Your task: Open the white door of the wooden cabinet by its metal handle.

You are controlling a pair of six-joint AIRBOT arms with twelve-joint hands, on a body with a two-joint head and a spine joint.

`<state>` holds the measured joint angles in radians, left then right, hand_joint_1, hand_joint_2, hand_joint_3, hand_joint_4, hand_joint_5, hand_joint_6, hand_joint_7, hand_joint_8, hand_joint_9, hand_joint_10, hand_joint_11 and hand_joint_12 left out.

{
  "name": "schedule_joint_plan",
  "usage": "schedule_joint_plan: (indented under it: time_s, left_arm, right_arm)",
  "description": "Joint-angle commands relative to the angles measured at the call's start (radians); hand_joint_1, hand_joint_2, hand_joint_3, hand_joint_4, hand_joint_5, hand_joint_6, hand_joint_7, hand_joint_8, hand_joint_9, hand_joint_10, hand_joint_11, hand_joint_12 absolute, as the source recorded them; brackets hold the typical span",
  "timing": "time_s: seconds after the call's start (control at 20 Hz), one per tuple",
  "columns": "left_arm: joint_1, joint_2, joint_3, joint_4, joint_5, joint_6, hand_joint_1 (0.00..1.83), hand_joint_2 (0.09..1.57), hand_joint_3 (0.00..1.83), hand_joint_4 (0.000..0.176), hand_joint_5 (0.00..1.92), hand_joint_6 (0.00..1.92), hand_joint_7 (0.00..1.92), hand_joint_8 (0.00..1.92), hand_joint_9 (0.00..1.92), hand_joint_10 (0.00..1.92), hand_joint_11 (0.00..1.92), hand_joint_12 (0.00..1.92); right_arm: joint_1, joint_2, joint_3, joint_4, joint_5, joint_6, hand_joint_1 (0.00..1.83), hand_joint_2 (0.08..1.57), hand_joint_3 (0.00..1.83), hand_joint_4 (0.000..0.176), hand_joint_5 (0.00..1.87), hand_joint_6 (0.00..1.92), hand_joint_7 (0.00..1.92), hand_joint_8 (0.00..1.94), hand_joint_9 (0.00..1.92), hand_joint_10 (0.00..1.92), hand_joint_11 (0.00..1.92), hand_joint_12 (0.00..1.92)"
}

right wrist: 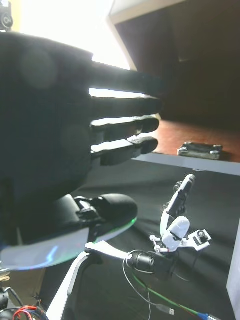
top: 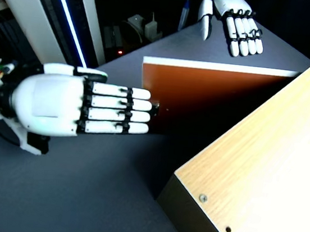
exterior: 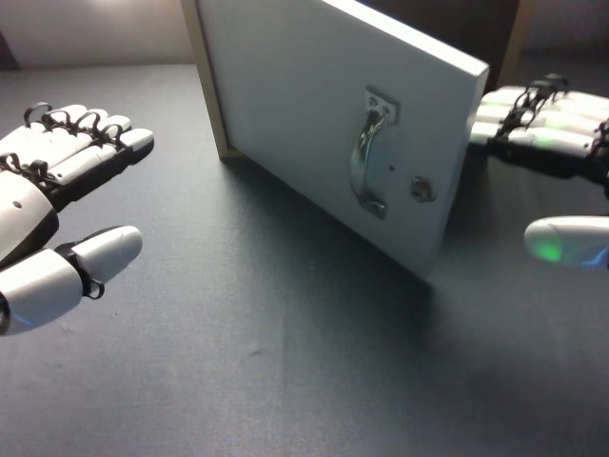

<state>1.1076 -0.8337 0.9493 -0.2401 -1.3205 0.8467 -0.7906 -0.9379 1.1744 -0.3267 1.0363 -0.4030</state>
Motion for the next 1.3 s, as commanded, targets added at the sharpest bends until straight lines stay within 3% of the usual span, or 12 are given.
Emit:
schedule_joint_plan:
  time_s: [0.0, 0.5, 0.7, 0.8, 0.9, 0.95, 1.1, 1.15, 1.25]
  left_arm:
    - [-0.003, 0.001, 0.001, -0.004, -0.136, -0.003, 0.00, 1.51, 0.01, 0.000, 0.17, 0.00, 0.10, 0.00, 0.06, 0.00, 0.05, 0.11]
    - [0.008, 0.005, 0.002, -0.033, -0.137, 0.006, 0.00, 1.54, 0.01, 0.000, 0.19, 0.01, 0.11, 0.00, 0.08, 0.01, 0.03, 0.11]
    - [0.039, 0.015, -0.001, -0.068, -0.158, 0.010, 0.00, 1.41, 0.00, 0.000, 0.12, 0.00, 0.04, 0.00, 0.01, 0.00, 0.01, 0.10]
    - [0.046, 0.017, -0.002, -0.080, -0.165, 0.013, 0.00, 1.49, 0.00, 0.000, 0.14, 0.01, 0.08, 0.01, 0.07, 0.00, 0.02, 0.23]
    - [0.046, 0.016, -0.002, -0.082, -0.166, 0.015, 0.00, 1.34, 0.00, 0.000, 0.08, 0.00, 0.03, 0.01, 0.01, 0.00, 0.00, 0.12]
    - [0.046, 0.016, -0.001, -0.082, -0.165, 0.016, 0.00, 1.36, 0.02, 0.000, 0.04, 0.01, 0.01, 0.00, 0.00, 0.00, 0.00, 0.03]
    - [0.046, 0.015, 0.001, -0.082, -0.164, 0.017, 0.00, 1.38, 0.03, 0.000, 0.09, 0.03, 0.00, 0.00, 0.00, 0.00, 0.00, 0.00]
    - [0.046, 0.015, 0.003, -0.082, -0.163, 0.018, 0.00, 1.38, 0.03, 0.000, 0.10, 0.04, 0.00, 0.00, 0.00, 0.00, 0.00, 0.00]
    - [0.046, 0.015, 0.005, -0.085, -0.160, 0.018, 0.00, 1.38, 0.03, 0.000, 0.10, 0.03, 0.00, 0.00, 0.00, 0.00, 0.00, 0.00]
  right_arm:
    - [0.009, -0.003, -0.001, 0.026, 0.117, 0.010, 0.00, 1.46, 0.01, 0.000, 0.12, 0.01, 0.04, 0.01, 0.00, 0.00, 0.05, 0.02]
    - [0.104, -0.107, 0.028, -0.099, 0.113, 0.072, 0.00, 1.48, 0.00, 0.000, 0.07, 0.00, 0.01, 0.00, 0.00, 0.00, 0.00, 0.00]
    - [0.142, -0.154, 0.037, -0.152, 0.097, 0.092, 0.02, 1.49, 0.00, 0.000, 0.12, 0.00, 0.06, 0.01, 0.01, 0.00, 0.03, 0.01]
    - [0.163, -0.179, 0.043, -0.181, 0.088, 0.103, 0.08, 1.47, 0.00, 0.000, 0.09, 0.00, 0.04, 0.00, 0.00, 0.00, 0.00, 0.00]
    - [0.178, -0.200, 0.049, -0.197, 0.081, 0.107, 0.11, 1.48, 0.00, 0.000, 0.16, 0.01, 0.08, 0.01, 0.00, 0.00, 0.00, 0.00]
    - [0.189, -0.218, 0.056, -0.209, 0.077, 0.116, 0.21, 1.45, 0.00, 0.000, 0.18, 0.01, 0.12, 0.01, 0.00, 0.00, 0.00, 0.00]
    - [0.211, -0.258, 0.067, -0.230, 0.077, 0.123, 0.23, 1.45, 0.00, 0.000, 0.12, 0.00, 0.07, 0.00, 0.00, 0.00, 0.00, 0.00]
    - [0.219, -0.272, 0.070, -0.236, 0.076, 0.123, 0.40, 1.42, 0.00, 0.000, 0.12, 0.00, 0.09, 0.00, 0.00, 0.00, 0.00, 0.00]
    - [0.232, -0.298, 0.078, -0.240, 0.075, 0.123, 0.49, 1.40, 0.00, 0.000, 0.13, 0.01, 0.11, 0.01, 0.02, 0.01, 0.00, 0.00]
